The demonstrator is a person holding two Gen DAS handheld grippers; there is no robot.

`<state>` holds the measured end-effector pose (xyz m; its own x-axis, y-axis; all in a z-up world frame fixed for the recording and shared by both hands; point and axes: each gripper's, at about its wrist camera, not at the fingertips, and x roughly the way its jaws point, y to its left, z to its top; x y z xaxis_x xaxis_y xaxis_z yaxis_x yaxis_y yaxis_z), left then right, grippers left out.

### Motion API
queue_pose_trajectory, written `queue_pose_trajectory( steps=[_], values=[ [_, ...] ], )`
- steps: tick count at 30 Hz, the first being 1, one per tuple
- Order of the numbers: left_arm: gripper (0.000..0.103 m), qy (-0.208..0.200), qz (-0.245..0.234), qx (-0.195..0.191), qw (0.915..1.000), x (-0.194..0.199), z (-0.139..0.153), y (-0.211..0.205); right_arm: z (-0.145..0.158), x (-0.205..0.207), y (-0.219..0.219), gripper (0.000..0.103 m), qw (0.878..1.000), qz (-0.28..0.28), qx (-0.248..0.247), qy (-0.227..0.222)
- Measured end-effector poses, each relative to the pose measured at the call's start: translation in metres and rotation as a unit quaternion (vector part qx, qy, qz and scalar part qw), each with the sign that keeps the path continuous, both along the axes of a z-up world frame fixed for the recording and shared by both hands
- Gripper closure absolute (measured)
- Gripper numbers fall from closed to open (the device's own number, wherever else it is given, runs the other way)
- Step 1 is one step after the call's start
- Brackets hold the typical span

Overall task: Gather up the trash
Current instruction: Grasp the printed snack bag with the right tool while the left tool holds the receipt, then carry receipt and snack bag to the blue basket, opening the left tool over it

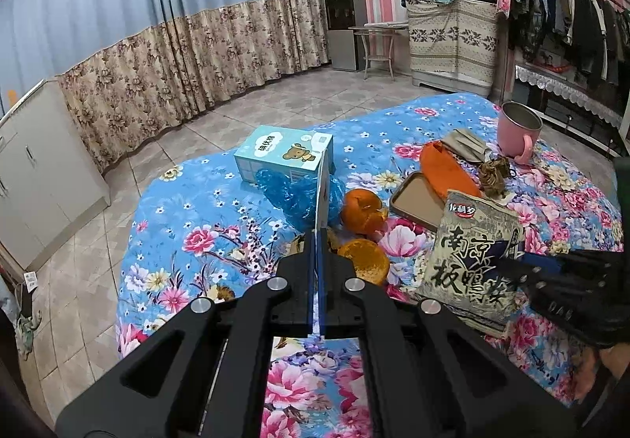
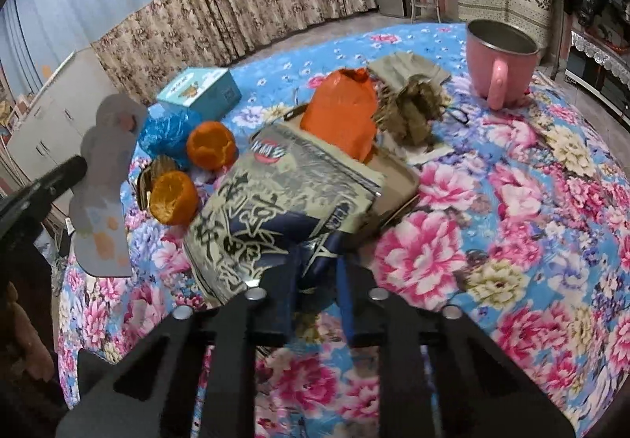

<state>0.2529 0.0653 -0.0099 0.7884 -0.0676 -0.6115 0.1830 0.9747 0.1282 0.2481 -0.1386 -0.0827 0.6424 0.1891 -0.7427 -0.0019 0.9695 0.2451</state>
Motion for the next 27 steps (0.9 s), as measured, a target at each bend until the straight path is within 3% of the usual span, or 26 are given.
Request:
queue_pose_trajectory(
  steps=[5, 17, 19, 22, 27],
  values=[
    [0.103, -0.006, -0.003, 0.004, 1.0000, -0.002, 0.000, -0.006, 0.008, -0.010, -0.031, 0.097, 0.999, -0.017, 0.027, -0.023],
    [0.103, -0.029, -0.027, 0.029, 0.9988, -0.022, 0.016, -0.060, 0.041, -0.058, -0.140, 0.098, 0.993, -0.087, 0.039, -0.072],
    [0.103, -0.029, -0.040, 0.020, 0.9986, -0.023, 0.021, -0.076, 0.045, -0.065, -0.159, 0.098, 0.991, -0.100, 0.040, -0.079],
    [0.103, -0.047, -0.057, 0.041, 0.9965, -0.029, 0.029, -0.108, 0.056, -0.079, -0.191, 0.098, 0.986, -0.125, 0.054, -0.094],
    [0.103, -0.058, -0.097, 0.017, 0.9934, -0.034, 0.046, -0.171, 0.078, -0.108, -0.253, 0.098, 0.976, -0.176, 0.040, -0.120]
  ],
)
